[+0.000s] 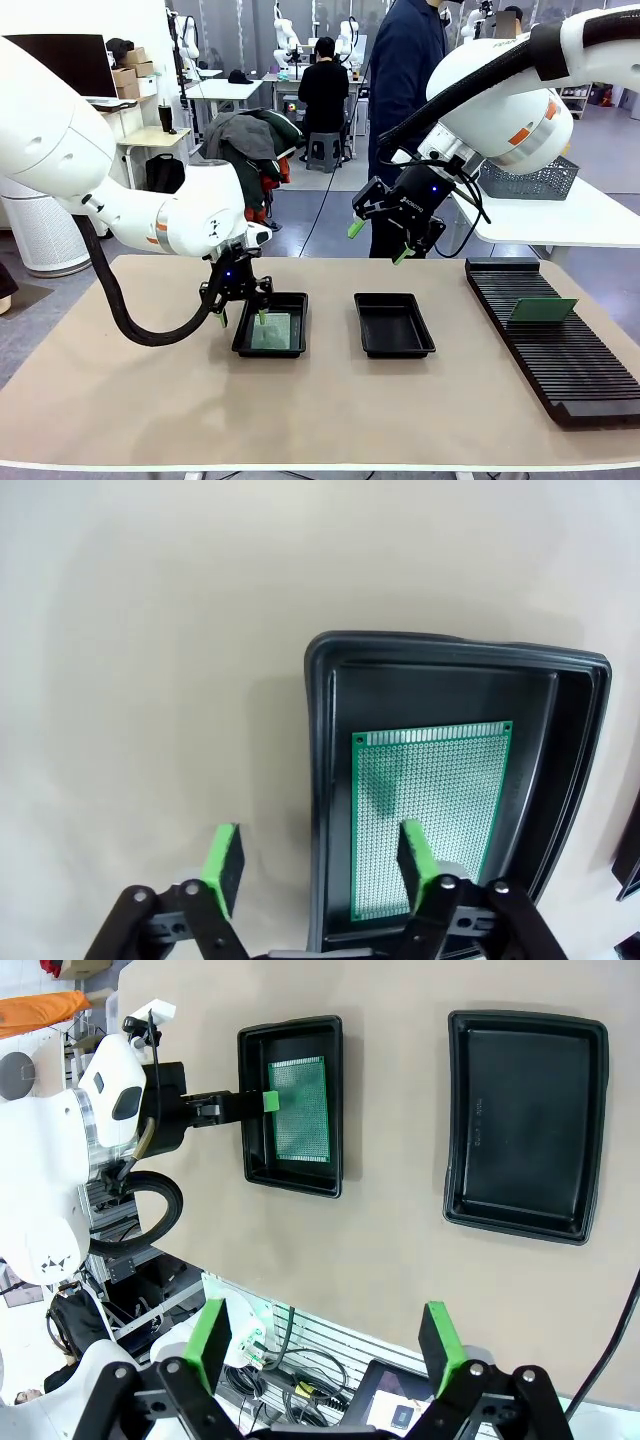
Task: Inspect and transfer BCBs to ESD trays.
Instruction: Pick up the ESD tray and place it on the left side of the table.
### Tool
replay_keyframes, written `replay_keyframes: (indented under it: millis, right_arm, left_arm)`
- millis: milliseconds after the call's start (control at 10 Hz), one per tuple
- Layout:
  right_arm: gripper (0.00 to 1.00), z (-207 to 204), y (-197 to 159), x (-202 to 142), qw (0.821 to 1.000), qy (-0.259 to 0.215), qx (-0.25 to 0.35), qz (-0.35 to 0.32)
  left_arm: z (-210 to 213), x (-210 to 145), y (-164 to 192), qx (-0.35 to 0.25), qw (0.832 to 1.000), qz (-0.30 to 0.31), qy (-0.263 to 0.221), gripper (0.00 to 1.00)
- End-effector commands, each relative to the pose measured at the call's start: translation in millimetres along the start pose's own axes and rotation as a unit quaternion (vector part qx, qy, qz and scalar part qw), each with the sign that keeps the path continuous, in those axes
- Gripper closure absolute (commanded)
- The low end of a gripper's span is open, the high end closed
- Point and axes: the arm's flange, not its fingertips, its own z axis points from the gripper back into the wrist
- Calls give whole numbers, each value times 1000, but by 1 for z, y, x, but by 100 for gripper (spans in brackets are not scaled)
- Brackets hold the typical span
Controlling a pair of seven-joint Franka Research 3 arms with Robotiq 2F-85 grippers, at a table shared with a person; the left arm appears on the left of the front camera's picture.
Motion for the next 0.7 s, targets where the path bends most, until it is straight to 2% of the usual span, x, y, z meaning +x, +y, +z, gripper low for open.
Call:
replay_keyframes:
  millis: [0, 600]
  right_arm:
    - [0, -1, 3, 3, 1000, -1, -6, -5]
    - [0, -1, 3, 3, 1000, -1, -6, -5]
  left_arm:
    - [-2, -4, 2, 11, 1000, 7, -22, 25]
    - [2, -5, 1, 13, 999, 7, -29, 50]
